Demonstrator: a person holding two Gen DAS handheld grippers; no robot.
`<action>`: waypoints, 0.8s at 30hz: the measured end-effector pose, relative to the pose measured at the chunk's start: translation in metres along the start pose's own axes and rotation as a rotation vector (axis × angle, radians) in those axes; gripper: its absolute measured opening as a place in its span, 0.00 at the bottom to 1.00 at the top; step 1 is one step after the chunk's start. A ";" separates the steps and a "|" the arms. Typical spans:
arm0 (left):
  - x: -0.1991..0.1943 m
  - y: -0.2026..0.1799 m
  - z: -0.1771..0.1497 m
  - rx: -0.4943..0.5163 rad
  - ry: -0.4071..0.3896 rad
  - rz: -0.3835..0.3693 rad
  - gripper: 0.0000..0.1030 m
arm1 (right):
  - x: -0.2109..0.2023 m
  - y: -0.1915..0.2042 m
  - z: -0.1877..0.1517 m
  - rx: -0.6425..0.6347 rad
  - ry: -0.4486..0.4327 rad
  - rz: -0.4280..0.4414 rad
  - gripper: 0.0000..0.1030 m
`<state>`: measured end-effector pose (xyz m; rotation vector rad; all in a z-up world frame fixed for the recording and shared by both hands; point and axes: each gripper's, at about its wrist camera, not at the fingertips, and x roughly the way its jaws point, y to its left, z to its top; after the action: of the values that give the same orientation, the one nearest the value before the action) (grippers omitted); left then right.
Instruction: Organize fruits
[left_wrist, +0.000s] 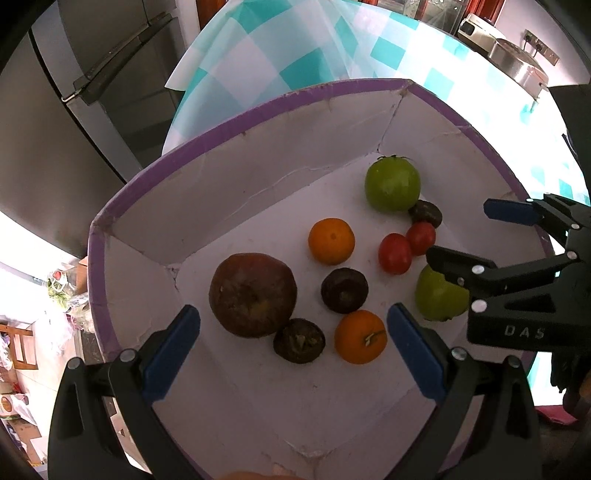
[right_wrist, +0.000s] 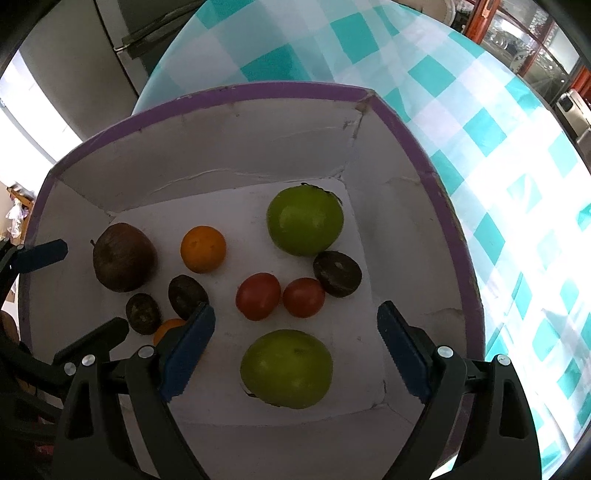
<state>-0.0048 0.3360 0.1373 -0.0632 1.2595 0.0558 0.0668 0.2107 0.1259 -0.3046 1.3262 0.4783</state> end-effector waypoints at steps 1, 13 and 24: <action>0.000 0.000 0.000 -0.001 0.000 0.001 0.98 | -0.001 -0.001 -0.001 0.003 0.000 -0.002 0.84; 0.000 0.003 -0.001 -0.001 0.007 -0.001 0.98 | -0.004 -0.009 -0.005 0.013 -0.004 -0.002 0.84; 0.001 0.004 -0.001 0.009 0.016 0.003 0.98 | 0.000 -0.013 -0.004 0.015 0.013 0.005 0.84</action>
<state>-0.0053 0.3400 0.1359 -0.0544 1.2753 0.0526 0.0705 0.1974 0.1243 -0.2921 1.3428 0.4713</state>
